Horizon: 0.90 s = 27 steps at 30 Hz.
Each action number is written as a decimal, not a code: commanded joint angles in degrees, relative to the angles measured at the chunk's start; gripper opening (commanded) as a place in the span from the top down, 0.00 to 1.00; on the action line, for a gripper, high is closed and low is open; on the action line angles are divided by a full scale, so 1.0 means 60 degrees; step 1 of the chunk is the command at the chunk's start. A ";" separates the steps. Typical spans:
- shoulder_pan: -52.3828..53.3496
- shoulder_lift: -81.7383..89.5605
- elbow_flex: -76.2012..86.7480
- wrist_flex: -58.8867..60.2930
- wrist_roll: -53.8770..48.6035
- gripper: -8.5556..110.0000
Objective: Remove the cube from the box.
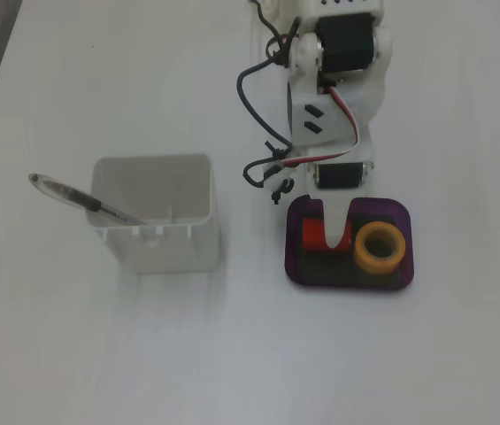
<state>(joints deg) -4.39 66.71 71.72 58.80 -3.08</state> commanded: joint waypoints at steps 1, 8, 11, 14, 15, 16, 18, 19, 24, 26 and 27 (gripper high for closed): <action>0.0000 -0.0088 -0.0454 -0.0088 -0.0117 0.77; 0.0000 -0.0308 -0.0469 -0.0381 -0.0117 0.79; 0.0000 -0.0308 -0.0469 -0.0630 -0.0117 0.86; 0.0000 -0.0220 -0.0469 -0.0718 -0.0132 0.93; 0.0000 -0.0190 -0.0469 -0.0718 -0.0132 0.93; 0.0000 -0.0190 -0.0469 -0.0718 -0.0132 0.93; -0.0015 -0.0161 -0.0483 -0.0718 -0.0132 0.93; -0.0029 -0.0132 -0.0513 -0.0674 -0.0132 0.93; -0.0088 0.0791 -0.1626 0.0308 -0.0015 0.93; -0.0161 0.1436 -0.1890 0.0864 -0.0015 0.93; -0.0161 0.1831 -0.1992 0.1128 -0.0015 0.93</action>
<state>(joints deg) -4.83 67.85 64.25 61.70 -3.43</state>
